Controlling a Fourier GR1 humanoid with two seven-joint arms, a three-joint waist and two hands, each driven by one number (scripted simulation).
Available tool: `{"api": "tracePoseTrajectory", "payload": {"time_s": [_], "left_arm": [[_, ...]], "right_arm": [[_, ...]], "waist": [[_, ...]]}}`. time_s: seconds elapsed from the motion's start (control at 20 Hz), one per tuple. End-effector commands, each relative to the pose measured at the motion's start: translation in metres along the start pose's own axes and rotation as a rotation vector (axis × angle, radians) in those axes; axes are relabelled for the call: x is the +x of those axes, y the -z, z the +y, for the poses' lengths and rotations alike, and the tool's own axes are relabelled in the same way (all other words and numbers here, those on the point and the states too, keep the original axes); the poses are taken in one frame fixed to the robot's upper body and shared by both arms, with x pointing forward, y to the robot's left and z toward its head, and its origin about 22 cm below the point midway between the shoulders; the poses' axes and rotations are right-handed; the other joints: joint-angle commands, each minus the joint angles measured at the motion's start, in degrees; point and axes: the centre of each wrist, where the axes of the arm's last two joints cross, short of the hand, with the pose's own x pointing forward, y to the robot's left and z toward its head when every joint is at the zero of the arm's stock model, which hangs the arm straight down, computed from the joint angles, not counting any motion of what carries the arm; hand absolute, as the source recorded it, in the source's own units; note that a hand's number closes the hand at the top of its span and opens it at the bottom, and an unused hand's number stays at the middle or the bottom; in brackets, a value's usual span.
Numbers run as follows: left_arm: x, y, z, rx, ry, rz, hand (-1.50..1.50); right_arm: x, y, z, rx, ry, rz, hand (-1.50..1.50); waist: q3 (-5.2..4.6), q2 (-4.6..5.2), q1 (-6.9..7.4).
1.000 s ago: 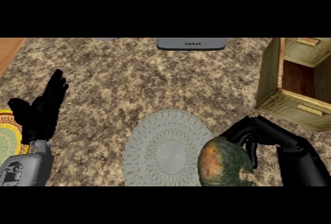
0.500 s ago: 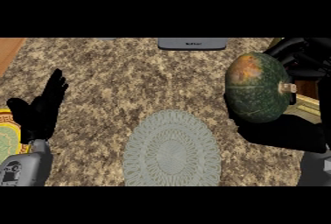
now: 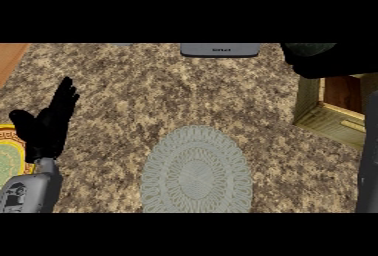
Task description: Pick the squash from the placemat and place it in the basket
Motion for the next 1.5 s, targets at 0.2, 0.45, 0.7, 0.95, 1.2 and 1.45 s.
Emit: {"api": "tracePoseTrajectory", "payload": {"time_s": [0.2, 0.45, 0.7, 0.95, 1.2, 1.45], "left_arm": [[0.004, -0.001, 0.017, 0.007, -0.005, 0.016, 0.0], [-0.004, -0.004, 0.001, 0.01, 0.01, 0.006, 0.0], [-0.008, -0.008, -0.011, 0.009, 0.012, -0.007, 0.0], [-0.005, -0.002, -0.001, -0.023, -0.004, 0.006, 0.0], [-0.01, -0.003, 0.011, 0.0, 0.001, 0.003, 0.0], [-0.006, 0.001, 0.003, -0.009, 0.007, 0.004, 0.0]], "right_arm": [[-0.046, 0.05, 0.001, 0.017, -0.134, 0.077, 1.5], [-0.083, 0.07, 0.005, 0.035, -0.152, 0.138, 1.5], [-0.107, 0.086, -0.013, 0.006, -0.12, 0.15, 1.5], [-0.117, 0.107, -0.021, 0.033, -0.051, 0.16, 1.5], [-0.105, 0.09, -0.056, 0.043, -0.603, -0.017, 1.5], [-0.121, 0.087, -0.051, 0.011, -0.786, -0.231, 1.5]], "waist": [[0.03, 0.02, 0.16], [0.03, 0.08, 0.05], [0.04, 0.09, 0.0], [0.04, 0.16, 0.39], [-0.39, 0.19, -0.31], [0.04, 0.43, 0.44]]}}
